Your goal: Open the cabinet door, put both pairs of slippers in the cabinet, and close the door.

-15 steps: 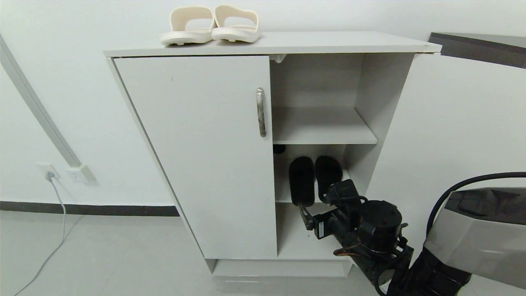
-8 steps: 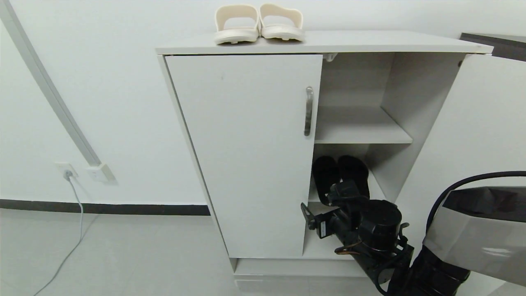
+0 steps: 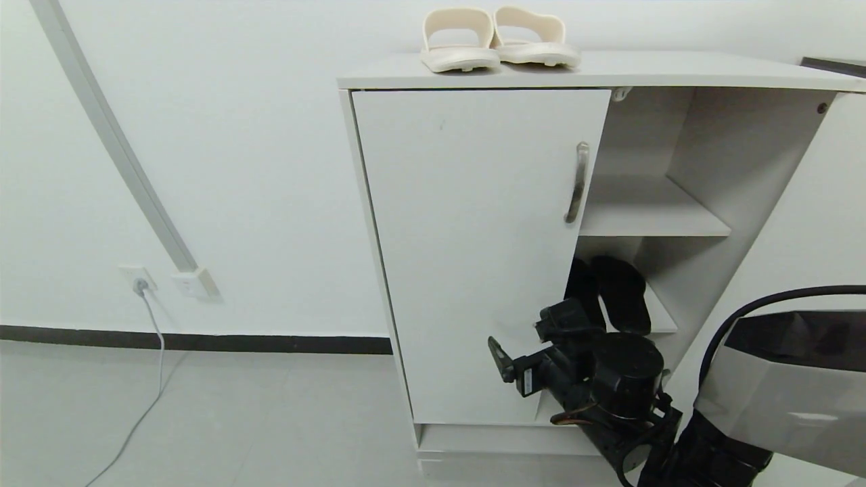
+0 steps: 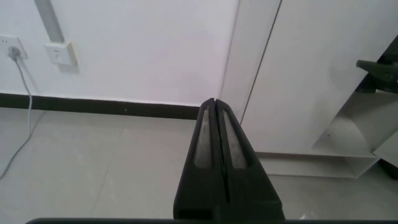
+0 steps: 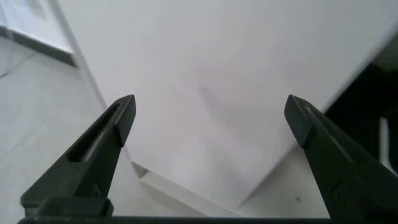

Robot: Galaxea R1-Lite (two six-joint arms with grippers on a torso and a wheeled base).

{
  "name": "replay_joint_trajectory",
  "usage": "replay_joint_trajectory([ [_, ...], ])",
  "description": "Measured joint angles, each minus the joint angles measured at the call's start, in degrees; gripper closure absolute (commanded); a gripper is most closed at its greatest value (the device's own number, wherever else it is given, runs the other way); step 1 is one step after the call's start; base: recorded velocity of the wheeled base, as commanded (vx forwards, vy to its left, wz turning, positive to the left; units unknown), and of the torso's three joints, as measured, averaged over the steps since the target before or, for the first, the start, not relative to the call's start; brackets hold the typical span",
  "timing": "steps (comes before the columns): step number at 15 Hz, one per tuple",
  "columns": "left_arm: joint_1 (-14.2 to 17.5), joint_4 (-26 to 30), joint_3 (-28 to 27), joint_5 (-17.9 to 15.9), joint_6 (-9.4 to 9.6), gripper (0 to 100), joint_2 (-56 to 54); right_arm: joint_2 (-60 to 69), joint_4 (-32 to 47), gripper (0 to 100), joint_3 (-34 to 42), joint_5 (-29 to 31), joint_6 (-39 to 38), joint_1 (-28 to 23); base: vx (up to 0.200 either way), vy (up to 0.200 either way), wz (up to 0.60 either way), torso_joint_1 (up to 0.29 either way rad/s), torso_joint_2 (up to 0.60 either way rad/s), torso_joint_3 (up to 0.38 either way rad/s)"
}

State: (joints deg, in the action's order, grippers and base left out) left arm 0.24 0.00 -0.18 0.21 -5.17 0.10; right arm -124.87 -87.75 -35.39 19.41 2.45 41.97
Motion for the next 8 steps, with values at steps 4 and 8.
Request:
replay_joint_trajectory([
  [4, -0.13, 0.0, 0.0, 0.66, -0.38, 100, 0.0, 0.04, -2.06, 0, 2.46, -5.47, 0.04, 0.13, 0.0, 0.0, 0.0, 0.0, 0.0, 0.0],
  [8, -0.11, 0.0, 0.0, 0.68, -0.4, 100, -0.02, 0.52, -2.19, 0, 4.78, -6.19, 0.33, 1.29, 0.0, 0.0, 0.0, 0.0, 0.0, 0.0],
])
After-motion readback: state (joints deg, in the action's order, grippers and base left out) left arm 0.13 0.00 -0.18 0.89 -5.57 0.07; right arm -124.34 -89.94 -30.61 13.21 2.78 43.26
